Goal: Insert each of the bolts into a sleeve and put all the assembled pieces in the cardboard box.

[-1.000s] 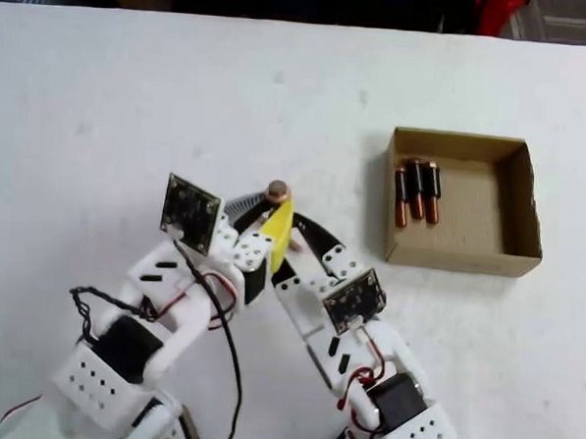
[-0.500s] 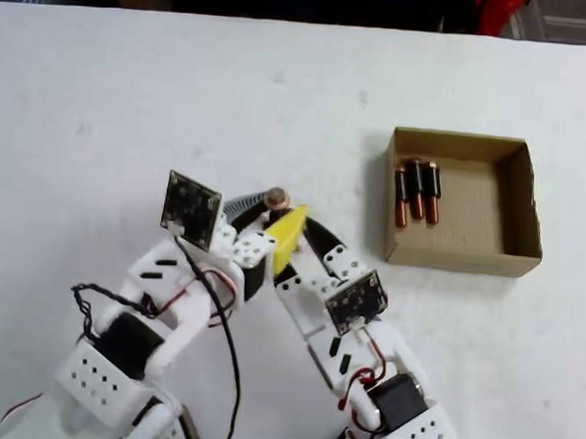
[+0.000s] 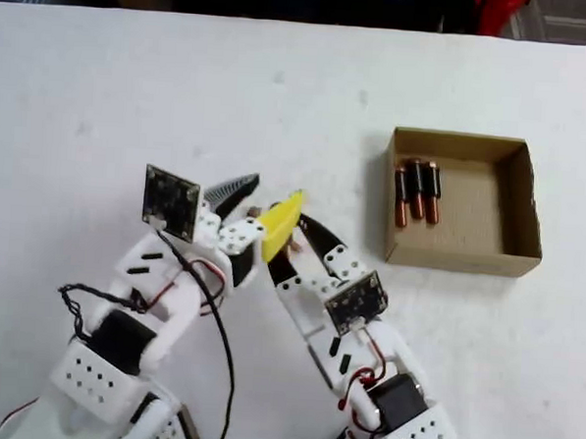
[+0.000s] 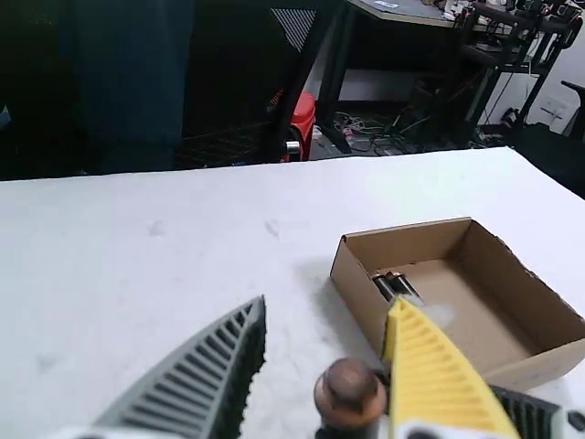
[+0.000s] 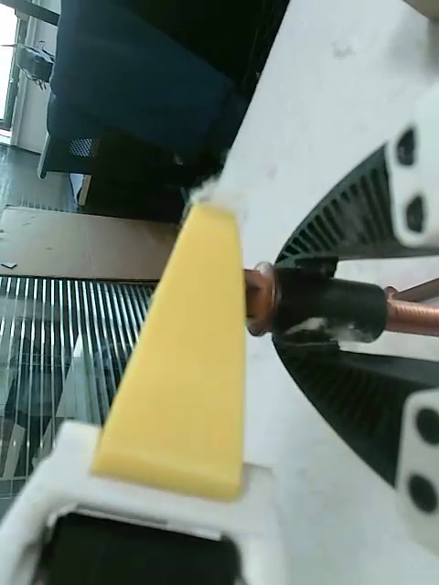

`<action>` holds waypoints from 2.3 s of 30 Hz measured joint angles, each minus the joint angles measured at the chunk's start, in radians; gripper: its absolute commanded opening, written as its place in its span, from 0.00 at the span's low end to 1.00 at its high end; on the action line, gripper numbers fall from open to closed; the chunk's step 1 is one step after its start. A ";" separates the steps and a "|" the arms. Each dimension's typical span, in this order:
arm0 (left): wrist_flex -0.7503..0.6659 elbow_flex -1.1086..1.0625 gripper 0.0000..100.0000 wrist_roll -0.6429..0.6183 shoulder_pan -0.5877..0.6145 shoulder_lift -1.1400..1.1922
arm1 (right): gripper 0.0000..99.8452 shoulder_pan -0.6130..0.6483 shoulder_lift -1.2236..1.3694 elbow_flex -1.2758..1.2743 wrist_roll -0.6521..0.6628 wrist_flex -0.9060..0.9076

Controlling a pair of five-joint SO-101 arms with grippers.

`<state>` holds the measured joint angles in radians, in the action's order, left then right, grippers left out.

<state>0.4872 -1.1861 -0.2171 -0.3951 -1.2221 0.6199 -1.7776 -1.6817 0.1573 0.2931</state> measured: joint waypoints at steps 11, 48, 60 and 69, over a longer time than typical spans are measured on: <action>-0.026 0.031 0.18 0.000 0.026 -0.008 | 0.02 -0.018 0.000 0.000 0.000 0.009; 0.559 0.175 0.02 0.049 0.545 -0.483 | 0.02 -0.109 0.000 0.267 0.124 0.440; 0.560 0.175 0.02 0.123 0.545 -0.552 | 0.02 -0.110 -0.002 0.575 0.126 0.582; 0.560 0.184 0.02 0.181 0.545 -0.603 | 0.02 -0.218 0.008 0.692 0.126 0.594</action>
<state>1.0472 -1.0019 -0.0361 0.1496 -1.8251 0.4020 -1.7699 -0.9897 0.2831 0.8869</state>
